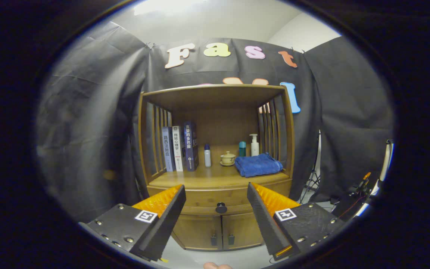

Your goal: Pull open the drawer, take out the items inside it, and place them on the countertop above the cabinet.

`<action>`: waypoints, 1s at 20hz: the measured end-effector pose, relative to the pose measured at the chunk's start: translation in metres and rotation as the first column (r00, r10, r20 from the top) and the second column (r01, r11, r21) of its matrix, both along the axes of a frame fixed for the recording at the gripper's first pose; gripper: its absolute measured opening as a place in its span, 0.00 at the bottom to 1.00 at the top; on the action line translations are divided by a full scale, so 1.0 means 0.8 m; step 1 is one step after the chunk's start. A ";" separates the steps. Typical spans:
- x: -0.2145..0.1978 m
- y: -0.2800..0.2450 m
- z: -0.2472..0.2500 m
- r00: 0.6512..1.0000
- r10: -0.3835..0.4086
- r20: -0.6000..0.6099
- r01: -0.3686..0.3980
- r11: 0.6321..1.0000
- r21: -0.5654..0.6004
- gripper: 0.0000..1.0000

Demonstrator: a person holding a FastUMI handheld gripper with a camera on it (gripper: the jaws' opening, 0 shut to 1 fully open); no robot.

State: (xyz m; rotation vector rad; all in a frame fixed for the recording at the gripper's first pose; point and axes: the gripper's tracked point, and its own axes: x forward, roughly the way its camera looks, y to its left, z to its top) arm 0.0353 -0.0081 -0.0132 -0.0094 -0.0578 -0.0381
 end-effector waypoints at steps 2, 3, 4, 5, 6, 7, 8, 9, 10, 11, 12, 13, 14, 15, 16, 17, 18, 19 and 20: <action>0.023 0.000 -0.019 1.000 -0.008 -0.015 0.008 1.000 0.007 0.99; 0.037 0.002 -0.029 1.000 -0.004 -0.023 0.004 1.000 0.007 0.99; 0.051 0.004 -0.038 1.000 -0.005 -0.030 0.005 1.000 0.002 0.99; 0.064 0.002 -0.050 0.999 -0.010 -0.039 0.010 1.000 -0.009 0.99; 0.076 0.000 -0.062 0.999 -0.016 -0.046 0.015 1.000 -0.021 0.99; 0.088 0.002 -0.074 0.998 -0.016 -0.057 0.015 0.999 -0.031 0.99; 0.101 0.002 -0.086 0.998 -0.016 -0.063 0.014 0.999 -0.040 0.99; 0.113 0.001 -0.095 0.998 -0.019 -0.062 0.016 0.999 -0.046 0.99; 0.125 0.000 -0.102 0.998 -0.018 -0.058 0.015 0.999 -0.051 0.99; 0.138 -0.001 -0.112 0.998 -0.022 -0.060 0.019 0.998 -0.056 0.99; 0.151 -0.003 -0.121 0.997 -0.024 -0.069 0.020 0.998 -0.051 0.99; 0.165 -0.001 -0.131 0.997 -0.012 -0.072 0.009 0.999 -0.045 0.99; 0.179 0.000 -0.141 0.997 -0.001 -0.081 -0.002 0.999 -0.036 0.99; 0.191 0.001 -0.153 0.996 0.014 -0.090 -0.016 1.000 -0.023 0.99; 0.202 -0.001 -0.162 0.995 0.020 -0.094 -0.022 1.000 -0.020 0.99; 0.212 -0.005 -0.173 0.995 0.019 -0.099 -0.022 0.999 -0.027 0.99; 0.223 -0.009 -0.185 0.994 0.012 -0.110 -0.017 0.999 -0.045 0.99; 0.230 -0.014 -0.201 0.991 0.011 -0.132 -0.019 0.998 -0.058 0.99; 0.237 -0.016 -0.216 0.987 0.012 -0.163 -0.021 0.998 -0.057 0.99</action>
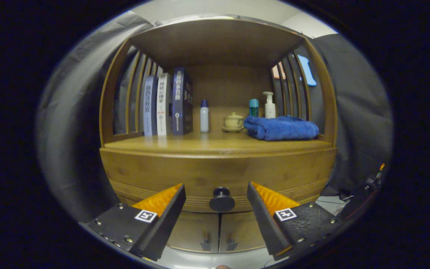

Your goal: Pull open the drawer, take out the items inside it, and place them on the countertop above the cabinet.

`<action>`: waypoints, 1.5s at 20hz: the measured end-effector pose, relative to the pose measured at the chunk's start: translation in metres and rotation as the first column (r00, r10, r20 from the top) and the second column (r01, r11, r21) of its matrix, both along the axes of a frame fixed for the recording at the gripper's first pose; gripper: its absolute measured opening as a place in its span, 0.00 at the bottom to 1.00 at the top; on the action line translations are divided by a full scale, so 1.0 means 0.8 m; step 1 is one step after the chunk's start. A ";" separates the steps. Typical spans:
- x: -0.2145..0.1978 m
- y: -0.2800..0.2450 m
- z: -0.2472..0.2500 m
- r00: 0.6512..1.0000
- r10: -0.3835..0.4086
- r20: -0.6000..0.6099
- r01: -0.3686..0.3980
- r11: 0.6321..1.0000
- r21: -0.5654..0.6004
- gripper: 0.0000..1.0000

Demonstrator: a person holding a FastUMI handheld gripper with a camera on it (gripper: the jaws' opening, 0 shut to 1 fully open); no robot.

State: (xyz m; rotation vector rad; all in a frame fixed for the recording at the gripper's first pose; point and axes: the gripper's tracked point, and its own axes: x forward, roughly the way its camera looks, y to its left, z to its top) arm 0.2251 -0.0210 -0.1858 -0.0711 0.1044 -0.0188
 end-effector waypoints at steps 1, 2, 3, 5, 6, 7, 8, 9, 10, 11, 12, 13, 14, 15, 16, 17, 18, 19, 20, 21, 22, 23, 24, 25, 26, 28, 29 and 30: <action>0.004 -0.003 -0.013 1.000 -0.005 -0.010 0.005 1.000 0.004 0.99; 0.007 -0.004 -0.019 1.000 -0.005 -0.019 0.005 1.000 0.008 0.99; 0.015 -0.004 -0.025 0.999 0.001 -0.037 0.000 1.000 0.018 0.99; 0.022 -0.006 -0.027 0.999 0.001 -0.045 0.001 1.000 0.030 0.91; 0.029 -0.007 -0.032 0.998 -0.004 -0.060 0.006 1.000 0.025 0.83; 0.027 -0.010 -0.036 0.997 -0.019 -0.070 0.021 0.999 0.024 0.75; 0.031 -0.009 -0.035 0.998 -0.016 -0.062 0.019 0.999 0.036 0.68; 0.031 -0.010 -0.033 0.999 -0.012 -0.049 0.015 0.998 0.060 0.60; 0.030 -0.010 -0.031 0.999 -0.010 -0.035 0.012 0.997 0.075 0.52; 0.030 -0.010 -0.031 1.000 -0.005 -0.025 0.007 0.997 0.076 0.45; 0.035 -0.008 -0.033 0.999 0.006 -0.033 -0.004 0.998 0.063 0.45; 0.040 -0.008 -0.044 0.997 0.018 -0.072 -0.015 0.999 0.049 0.45; 0.041 -0.009 -0.051 0.994 0.031 -0.106 -0.026 0.999 0.046 0.45; 0.046 -0.009 -0.042 0.996 0.034 -0.085 -0.030 0.998 0.047 0.45; 0.042 -0.009 -0.044 0.994 0.032 -0.109 -0.027 0.999 0.039 0.45; 0.043 -0.009 -0.043 0.995 0.029 -0.094 -0.024 0.998 0.051 0.45; 0.041 -0.008 -0.044 0.995 0.040 -0.095 -0.034 0.997 0.066 0.45; 0.042 -0.009 -0.039 0.996 0.053 -0.067 -0.048 0.996 0.074 0.43; 0.041 -0.009 -0.041 0.995 0.075 -0.061 -0.070 0.995 0.075 0.40; 0.040 -0.009 -0.040 0.995 0.087 -0.052 -0.083 0.994 0.077 0.38; 0.037 -0.009 -0.042 0.993 0.098 -0.062 -0.094 0.992 0.079 0.35; 0.037 -0.008 -0.042 0.993 0.100 -0.065 -0.093 0.991 0.092 0.34; 0.030 -0.009 -0.042 0.994 0.090 -0.068 -0.083 0.992 0.098 0.27; 0.026 -0.010 -0.043 0.995 0.076 -0.062 -0.071 0.994 0.089 0.27; 0.017 -0.012 -0.041 0.997 0.059 -0.048 -0.054 0.994 0.093 0.27; -0.006 -0.013 -0.043 0.998 0.036 -0.049 -0.030 0.992 0.122 0.27; -0.023 -0.014 -0.043 0.998 0.028 -0.047 -0.022 0.991 0.131 0.27; -0.038 -0.015 -0.043 0.998 0.028 -0.047 -0.022 0.991 0.129 0.27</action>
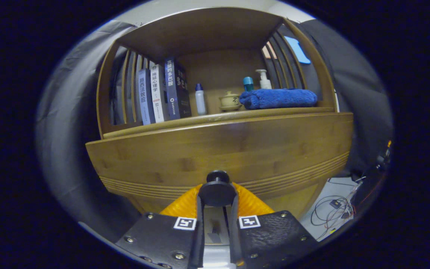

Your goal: Pull open the drawer, take out the items inside it, and place them on the countertop above the cabinet.

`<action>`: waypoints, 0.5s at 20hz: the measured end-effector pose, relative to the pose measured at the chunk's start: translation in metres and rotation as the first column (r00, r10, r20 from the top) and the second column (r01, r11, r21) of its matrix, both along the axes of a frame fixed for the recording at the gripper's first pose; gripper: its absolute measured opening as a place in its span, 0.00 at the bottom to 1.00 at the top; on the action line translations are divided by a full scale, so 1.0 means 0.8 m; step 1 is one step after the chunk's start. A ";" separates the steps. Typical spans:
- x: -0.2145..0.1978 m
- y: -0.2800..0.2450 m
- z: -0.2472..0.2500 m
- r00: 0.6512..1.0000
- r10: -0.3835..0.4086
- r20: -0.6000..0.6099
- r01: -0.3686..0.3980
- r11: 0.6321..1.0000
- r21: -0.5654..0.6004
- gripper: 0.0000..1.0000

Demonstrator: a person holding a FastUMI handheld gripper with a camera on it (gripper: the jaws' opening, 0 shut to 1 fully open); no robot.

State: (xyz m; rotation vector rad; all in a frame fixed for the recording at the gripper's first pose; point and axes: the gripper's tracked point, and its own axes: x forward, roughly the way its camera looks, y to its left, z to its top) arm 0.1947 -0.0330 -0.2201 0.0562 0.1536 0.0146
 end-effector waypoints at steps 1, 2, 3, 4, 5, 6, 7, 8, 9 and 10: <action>-0.017 0.000 -0.001 1.000 0.001 -0.002 -0.001 1.000 0.001 0.27; -0.028 -0.002 -0.001 1.000 0.002 -0.006 -0.002 1.000 -0.003 0.27; -0.040 -0.002 -0.002 1.000 0.005 -0.010 -0.005 1.000 -0.007 0.27; -0.052 -0.003 -0.002 1.000 0.006 -0.013 -0.006 1.000 -0.010 0.27; -0.064 -0.003 -0.003 1.000 0.011 -0.016 -0.011 1.000 -0.016 0.27; -0.076 -0.004 -0.003 1.000 0.018 -0.018 -0.018 1.000 -0.024 0.27; -0.088 -0.003 -0.003 1.000 0.022 -0.018 -0.022 1.000 -0.014 0.27; -0.097 -0.004 -0.003 0.999 0.025 -0.020 -0.025 0.999 -0.019 0.27; -0.107 -0.005 -0.003 0.999 0.026 -0.019 -0.026 0.999 -0.024 0.27; -0.115 -0.006 -0.003 1.000 0.026 -0.017 -0.026 0.999 -0.033 0.27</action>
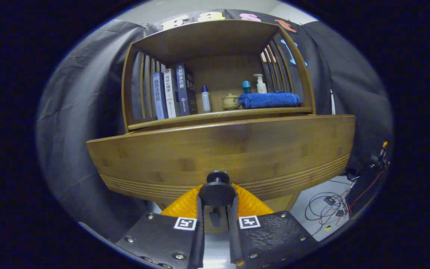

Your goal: Pull open the drawer, take out the items inside it, and place them on the countertop above the cabinet.

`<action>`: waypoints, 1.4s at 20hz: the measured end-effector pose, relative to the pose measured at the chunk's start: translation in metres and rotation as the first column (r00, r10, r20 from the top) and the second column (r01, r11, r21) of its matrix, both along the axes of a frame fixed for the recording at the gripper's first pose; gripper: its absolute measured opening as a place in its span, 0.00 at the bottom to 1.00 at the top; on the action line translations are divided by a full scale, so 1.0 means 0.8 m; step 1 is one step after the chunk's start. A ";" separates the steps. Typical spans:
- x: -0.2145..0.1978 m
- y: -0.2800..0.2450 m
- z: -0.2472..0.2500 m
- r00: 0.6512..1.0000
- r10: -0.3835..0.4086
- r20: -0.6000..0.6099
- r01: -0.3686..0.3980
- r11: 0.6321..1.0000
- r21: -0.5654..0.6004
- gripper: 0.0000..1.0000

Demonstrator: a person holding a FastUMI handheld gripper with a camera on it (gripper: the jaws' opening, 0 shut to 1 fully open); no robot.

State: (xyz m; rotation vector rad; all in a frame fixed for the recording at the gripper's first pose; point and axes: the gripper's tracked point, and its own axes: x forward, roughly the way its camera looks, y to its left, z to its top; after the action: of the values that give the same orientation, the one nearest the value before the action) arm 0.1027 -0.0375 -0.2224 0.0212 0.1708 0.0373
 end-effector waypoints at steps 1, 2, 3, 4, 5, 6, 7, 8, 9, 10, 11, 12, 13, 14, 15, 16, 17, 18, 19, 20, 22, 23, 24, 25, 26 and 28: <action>-0.009 -0.001 -0.001 1.000 0.000 -0.001 0.000 1.000 0.000 0.27; -0.018 -0.001 0.000 1.000 -0.002 0.001 0.002 1.000 0.006 0.27; -0.025 -0.002 0.000 1.000 -0.005 0.004 0.005 1.000 0.008 0.27; -0.032 -0.002 -0.001 1.000 -0.004 0.000 0.004 1.000 0.008 0.27; -0.039 0.000 -0.001 1.000 0.001 0.002 -0.001 1.000 0.006 0.27; -0.045 -0.001 -0.003 1.000 0.004 -0.001 -0.004 1.000 -0.008 0.27; -0.048 -0.001 -0.006 1.000 0.005 -0.004 -0.005 1.000 -0.009 0.27; -0.053 -0.002 -0.008 1.000 0.004 -0.010 -0.004 1.000 -0.002 0.27; -0.056 -0.002 -0.013 1.000 0.003 -0.018 -0.003 1.000 0.008 0.27; -0.057 -0.003 -0.022 0.999 0.005 -0.038 -0.004 1.000 0.011 0.27; -0.058 -0.002 -0.021 1.000 0.008 -0.020 -0.008 1.000 0.015 0.27; -0.052 -0.002 -0.026 0.999 0.010 -0.030 -0.010 1.000 0.002 0.27; -0.061 -0.004 -0.021 1.000 0.004 -0.029 -0.004 1.000 -0.001 0.26; -0.064 -0.004 -0.020 1.000 0.000 -0.025 0.000 1.000 -0.001 0.27; -0.062 -0.002 -0.021 1.000 -0.001 -0.025 0.001 1.000 0.000 0.27; -0.061 -0.002 -0.020 1.000 -0.001 -0.018 0.001 1.000 0.003 0.27; -0.059 -0.001 -0.021 1.000 0.000 -0.019 0.000 1.000 0.001 0.29; -0.059 0.000 -0.021 1.000 0.000 -0.021 0.000 1.000 0.002 0.34; -0.059 0.000 -0.022 1.000 0.000 -0.024 0.000 1.000 0.003 0.34; -0.057 0.002 -0.022 1.000 0.003 -0.028 -0.003 1.000 0.006 0.38; -0.058 0.001 -0.020 0.999 0.005 -0.044 -0.004 1.000 0.025 0.45; -0.055 0.005 -0.017 0.999 0.013 -0.050 -0.011 0.999 0.043 0.54; -0.058 0.007 -0.014 0.999 0.020 -0.043 -0.018 0.998 0.057 0.63; -0.059 0.008 -0.008 0.999 0.024 -0.028 -0.022 0.998 0.059 0.73; -0.065 0.005 -0.005 1.000 0.018 -0.022 -0.017 0.999 0.043 0.82; -0.072 0.005 -0.002 1.000 0.024 -0.016 -0.024 1.000 -0.009 1.00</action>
State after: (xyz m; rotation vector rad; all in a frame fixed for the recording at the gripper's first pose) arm 0.0451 -0.0336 -0.2243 0.0103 0.1867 0.0605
